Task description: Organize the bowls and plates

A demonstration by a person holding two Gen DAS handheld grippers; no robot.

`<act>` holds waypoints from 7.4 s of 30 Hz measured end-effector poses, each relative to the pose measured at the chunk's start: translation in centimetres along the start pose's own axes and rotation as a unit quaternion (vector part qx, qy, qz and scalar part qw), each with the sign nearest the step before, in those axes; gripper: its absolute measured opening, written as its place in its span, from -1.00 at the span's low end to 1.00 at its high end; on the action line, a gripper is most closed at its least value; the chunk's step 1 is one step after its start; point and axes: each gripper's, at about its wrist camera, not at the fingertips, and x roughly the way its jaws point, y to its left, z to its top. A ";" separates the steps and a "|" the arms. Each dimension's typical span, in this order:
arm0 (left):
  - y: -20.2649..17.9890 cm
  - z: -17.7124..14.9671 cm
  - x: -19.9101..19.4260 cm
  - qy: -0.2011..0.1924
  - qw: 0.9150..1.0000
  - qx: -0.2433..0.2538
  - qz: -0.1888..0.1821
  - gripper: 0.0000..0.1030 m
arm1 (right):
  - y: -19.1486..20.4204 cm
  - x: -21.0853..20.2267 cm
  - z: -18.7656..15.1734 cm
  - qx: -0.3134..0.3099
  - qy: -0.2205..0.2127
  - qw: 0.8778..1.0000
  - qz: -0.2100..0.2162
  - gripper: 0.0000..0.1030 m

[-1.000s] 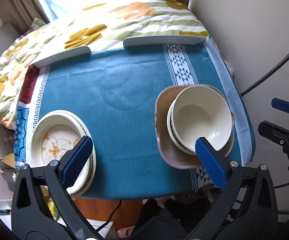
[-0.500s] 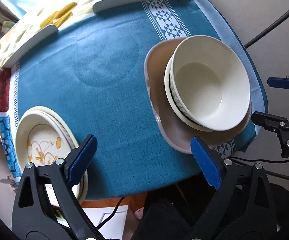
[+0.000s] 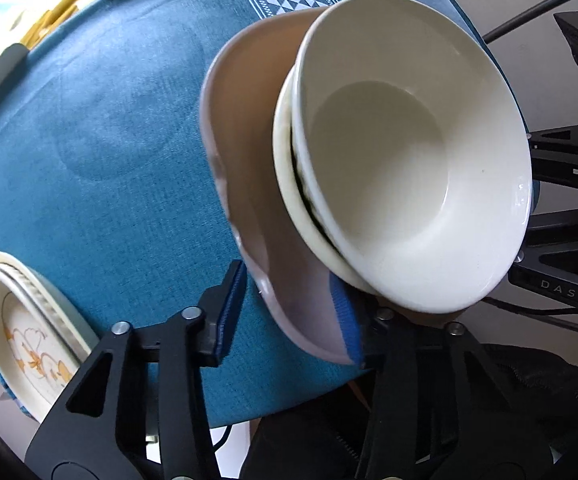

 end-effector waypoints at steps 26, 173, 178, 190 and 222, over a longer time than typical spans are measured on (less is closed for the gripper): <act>-1.6 -3.4 -5.9 -0.116 0.993 -0.003 0.033 -0.69 | 1.7 -4.1 -0.1 -0.088 -0.063 0.994 -0.032 -0.67; 10.2 -36.7 -34.2 -0.487 0.845 -0.156 0.157 0.99 | 31.9 -24.6 -16.3 0.088 -0.461 0.869 -0.157 0.99; 9.1 -37.7 -34.7 -0.504 0.835 -0.149 0.165 0.99 | 32.4 -24.7 -17.5 0.090 -0.470 0.863 -0.165 0.99; 7.6 -39.0 -35.8 -0.528 0.819 -0.135 0.180 0.99 | 33.2 -25.4 -18.4 0.090 -0.485 0.852 -0.173 0.99; 8.0 -39.2 -36.6 -0.534 0.814 -0.132 0.188 0.99 | 34.0 -25.6 -17.9 0.097 -0.493 0.846 -0.178 0.99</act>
